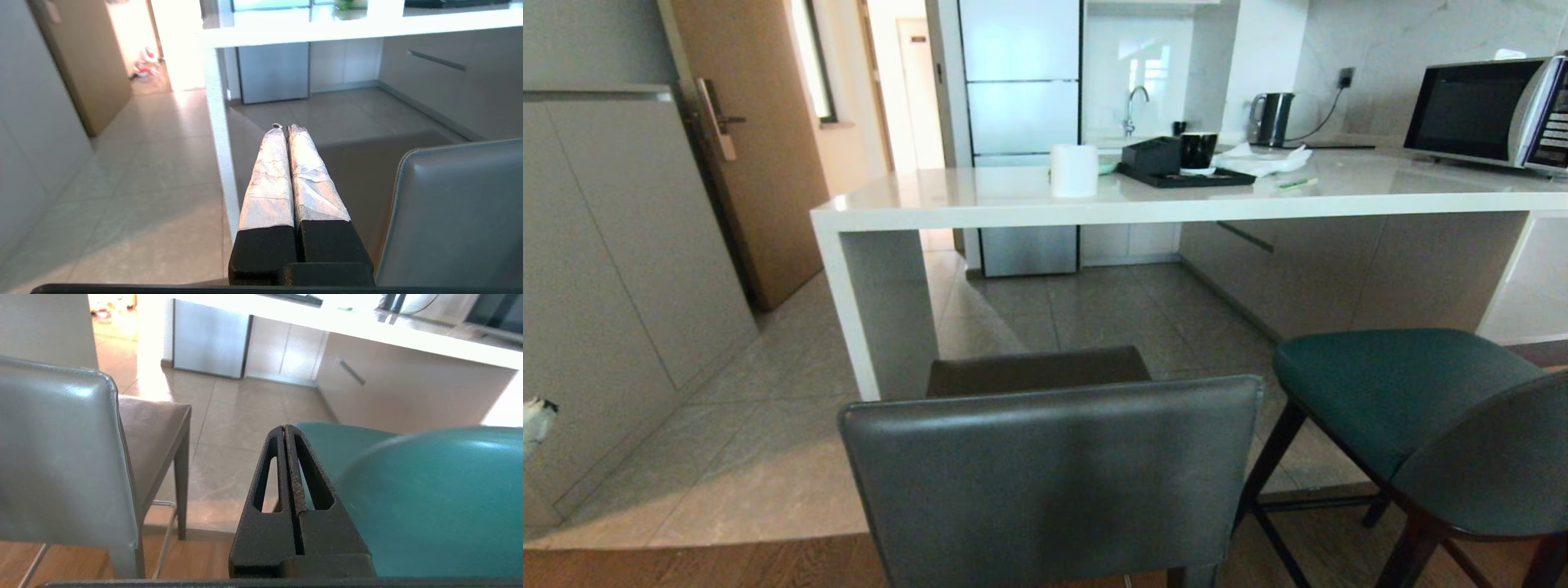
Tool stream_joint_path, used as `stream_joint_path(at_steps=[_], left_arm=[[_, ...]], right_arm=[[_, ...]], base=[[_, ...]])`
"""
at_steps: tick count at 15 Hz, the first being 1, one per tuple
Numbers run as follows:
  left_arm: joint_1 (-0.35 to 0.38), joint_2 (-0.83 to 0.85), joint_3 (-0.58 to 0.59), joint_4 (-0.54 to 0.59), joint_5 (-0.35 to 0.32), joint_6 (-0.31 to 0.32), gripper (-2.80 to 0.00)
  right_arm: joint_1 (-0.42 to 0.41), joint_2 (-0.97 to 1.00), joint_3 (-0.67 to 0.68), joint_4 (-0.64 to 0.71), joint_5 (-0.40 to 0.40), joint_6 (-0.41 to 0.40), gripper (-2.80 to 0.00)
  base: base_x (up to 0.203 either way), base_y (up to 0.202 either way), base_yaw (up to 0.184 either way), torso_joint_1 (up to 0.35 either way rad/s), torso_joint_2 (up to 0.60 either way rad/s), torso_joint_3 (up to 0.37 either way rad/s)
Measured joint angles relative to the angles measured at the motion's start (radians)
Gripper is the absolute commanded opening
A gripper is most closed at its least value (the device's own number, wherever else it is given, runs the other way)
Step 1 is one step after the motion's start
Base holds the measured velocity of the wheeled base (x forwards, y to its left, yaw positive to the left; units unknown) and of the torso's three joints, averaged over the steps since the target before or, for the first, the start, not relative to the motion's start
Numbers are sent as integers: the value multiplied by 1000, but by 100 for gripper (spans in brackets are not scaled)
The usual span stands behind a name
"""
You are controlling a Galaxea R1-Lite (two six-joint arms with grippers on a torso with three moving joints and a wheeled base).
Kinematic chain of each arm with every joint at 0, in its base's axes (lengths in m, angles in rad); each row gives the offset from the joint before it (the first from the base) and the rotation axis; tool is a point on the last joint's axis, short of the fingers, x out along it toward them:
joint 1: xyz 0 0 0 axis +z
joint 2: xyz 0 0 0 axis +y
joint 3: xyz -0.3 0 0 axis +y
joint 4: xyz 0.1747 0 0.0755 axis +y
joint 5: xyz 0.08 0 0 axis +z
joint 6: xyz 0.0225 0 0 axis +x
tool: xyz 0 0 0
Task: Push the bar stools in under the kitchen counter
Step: Push the blue chair back under the dining table
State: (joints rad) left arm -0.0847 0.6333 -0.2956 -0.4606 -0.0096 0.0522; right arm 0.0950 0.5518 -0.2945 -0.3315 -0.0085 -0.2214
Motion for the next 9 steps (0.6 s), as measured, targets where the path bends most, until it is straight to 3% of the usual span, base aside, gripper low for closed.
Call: stream_joint_path(at_steps=[4, 6, 9], left_arm=[[14, -188, -8, 198, 0, 5, -280], [16, -281, -8, 322, 1, 3, -280], [23, -333, -49, 400, -15, 7, -280]], right_arm=[[-10, -195, -40, 234, 25, -17, -280], [-11, -241, -47, 249, 29, -29, -280], [-14, -268, -100, 268, 32, -41, -280]], base=[[0, 0, 0, 0, 0, 0], [0, 0, 0, 0, 0, 0], [0, 0, 0, 0, 0, 0]])
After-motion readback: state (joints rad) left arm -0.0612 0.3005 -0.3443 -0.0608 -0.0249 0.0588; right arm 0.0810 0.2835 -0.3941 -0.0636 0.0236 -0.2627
